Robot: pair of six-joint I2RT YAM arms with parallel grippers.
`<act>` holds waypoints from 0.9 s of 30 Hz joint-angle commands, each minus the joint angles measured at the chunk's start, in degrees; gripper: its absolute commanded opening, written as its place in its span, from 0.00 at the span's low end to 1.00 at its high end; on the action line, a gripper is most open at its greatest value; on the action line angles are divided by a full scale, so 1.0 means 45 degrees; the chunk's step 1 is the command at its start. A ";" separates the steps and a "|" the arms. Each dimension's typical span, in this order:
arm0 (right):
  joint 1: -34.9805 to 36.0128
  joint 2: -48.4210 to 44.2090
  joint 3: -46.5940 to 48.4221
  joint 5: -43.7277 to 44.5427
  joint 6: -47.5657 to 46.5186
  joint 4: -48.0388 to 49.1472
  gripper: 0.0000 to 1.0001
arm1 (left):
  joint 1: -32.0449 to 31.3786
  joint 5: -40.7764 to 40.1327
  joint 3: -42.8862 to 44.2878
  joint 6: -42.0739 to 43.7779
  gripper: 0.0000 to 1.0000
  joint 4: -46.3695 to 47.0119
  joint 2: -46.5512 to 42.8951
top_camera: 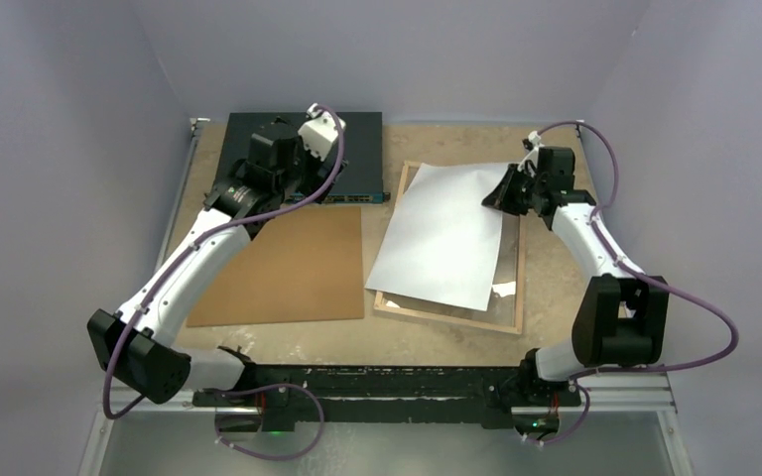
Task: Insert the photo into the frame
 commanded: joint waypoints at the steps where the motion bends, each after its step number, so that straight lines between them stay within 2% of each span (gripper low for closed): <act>1: -0.0005 -0.0032 0.0672 0.0923 -0.1288 -0.1036 0.00 | 0.0058 0.0168 0.0558 0.0472 1.00 -0.0148 0.0076; 7: -0.0017 0.0193 0.1480 0.1179 -0.2044 -0.2287 0.00 | 0.0058 0.0466 0.0583 0.0424 1.00 -0.0145 0.0135; 13: -0.0471 0.0639 0.1448 -0.0531 -0.2397 -0.2837 0.00 | 0.0058 0.1007 0.1099 0.0150 1.00 -0.0524 0.0428; 18: -0.0793 0.0497 0.0976 -0.0857 -0.2275 -0.2820 0.01 | 0.0058 0.1595 0.1695 -0.0220 1.00 -0.0927 0.0708; 22: -0.0984 0.0047 0.0640 -0.0402 -0.2180 -0.2872 0.11 | 0.0056 0.2314 0.2065 -0.0658 1.00 -0.1380 0.1054; 27: -0.1167 -0.0457 0.0032 0.0099 -0.2012 -0.2708 0.19 | 0.0057 0.3572 0.2614 -0.1151 1.00 -0.1870 0.1375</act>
